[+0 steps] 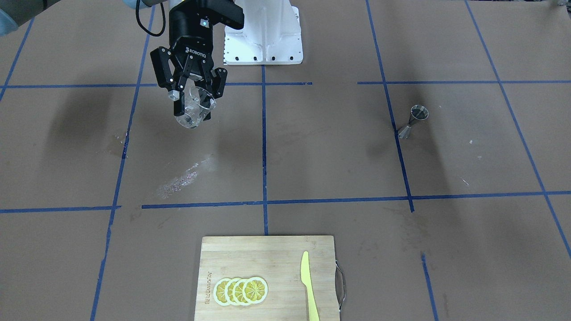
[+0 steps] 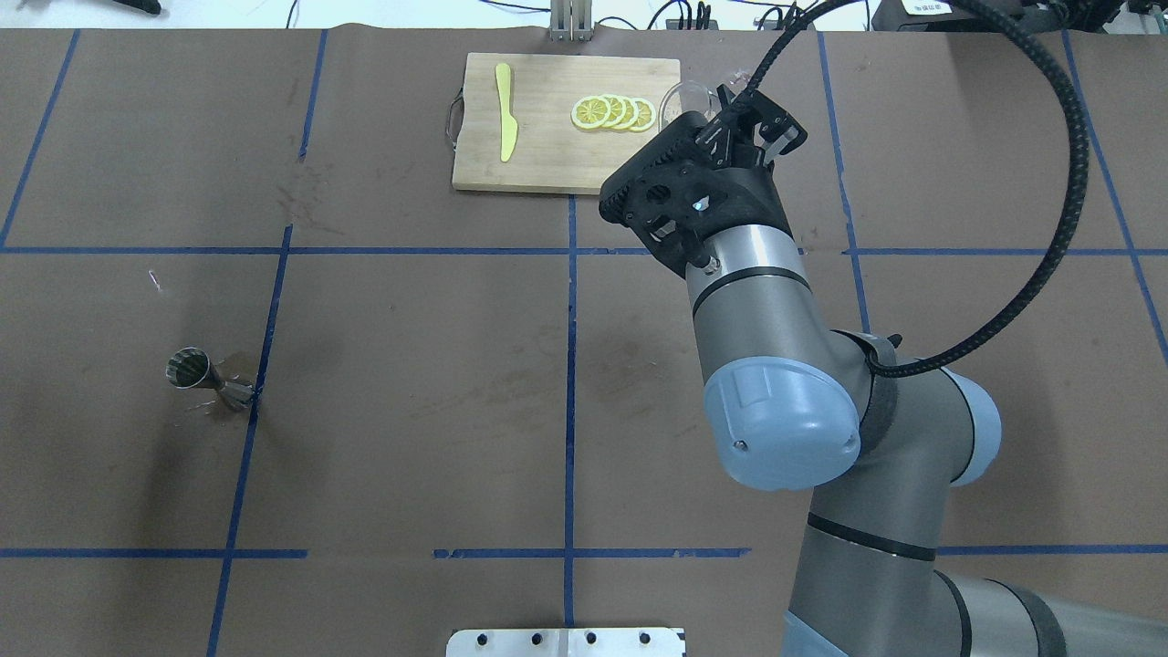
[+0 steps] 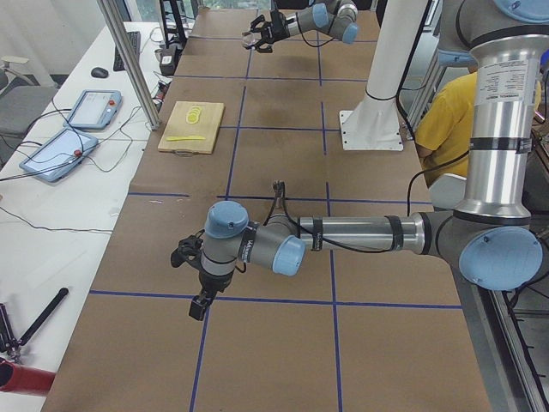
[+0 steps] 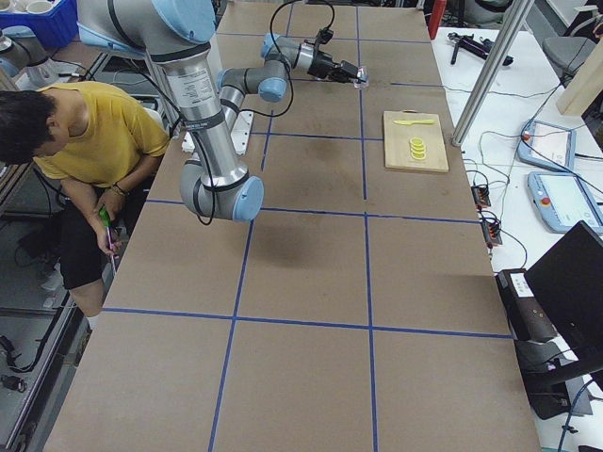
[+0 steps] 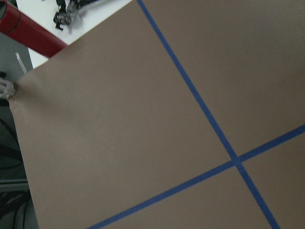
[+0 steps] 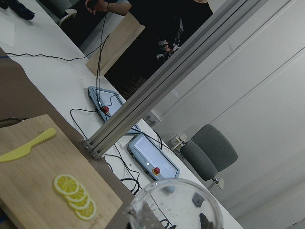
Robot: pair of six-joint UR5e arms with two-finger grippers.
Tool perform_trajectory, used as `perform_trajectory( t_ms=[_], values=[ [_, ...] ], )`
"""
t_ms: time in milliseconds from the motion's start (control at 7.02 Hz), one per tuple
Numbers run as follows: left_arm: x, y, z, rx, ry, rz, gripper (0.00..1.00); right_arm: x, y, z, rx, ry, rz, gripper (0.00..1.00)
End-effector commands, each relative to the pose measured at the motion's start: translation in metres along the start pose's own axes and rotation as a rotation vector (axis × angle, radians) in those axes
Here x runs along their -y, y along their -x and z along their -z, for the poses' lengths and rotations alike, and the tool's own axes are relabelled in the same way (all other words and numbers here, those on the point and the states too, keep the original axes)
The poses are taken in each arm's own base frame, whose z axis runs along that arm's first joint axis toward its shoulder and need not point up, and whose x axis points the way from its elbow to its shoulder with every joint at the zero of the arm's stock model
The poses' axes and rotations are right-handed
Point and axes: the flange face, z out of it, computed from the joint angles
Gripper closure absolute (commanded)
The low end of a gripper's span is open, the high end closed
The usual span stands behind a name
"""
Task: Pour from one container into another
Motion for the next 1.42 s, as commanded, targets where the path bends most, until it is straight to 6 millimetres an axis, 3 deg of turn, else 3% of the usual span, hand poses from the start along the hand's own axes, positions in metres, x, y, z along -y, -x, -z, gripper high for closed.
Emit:
perform_trajectory(
  t_ms=[0, 712, 1282],
  values=[
    [-0.024, 0.004, -0.001, -0.188, 0.062, 0.128, 0.0, 0.001, 0.0, 0.001, 0.002, -0.002, -0.002, 1.0],
    [-0.025, -0.001, -0.001, -0.256, 0.077, 0.165, 0.0, -0.002, -0.001, 0.001, 0.036, -0.005, -0.023, 1.0],
    [-0.022, -0.003, 0.002, -0.256, 0.069, 0.157, 0.0, -0.055, -0.028, 0.011, 0.037, 0.039, -0.26, 1.0]
  ],
)
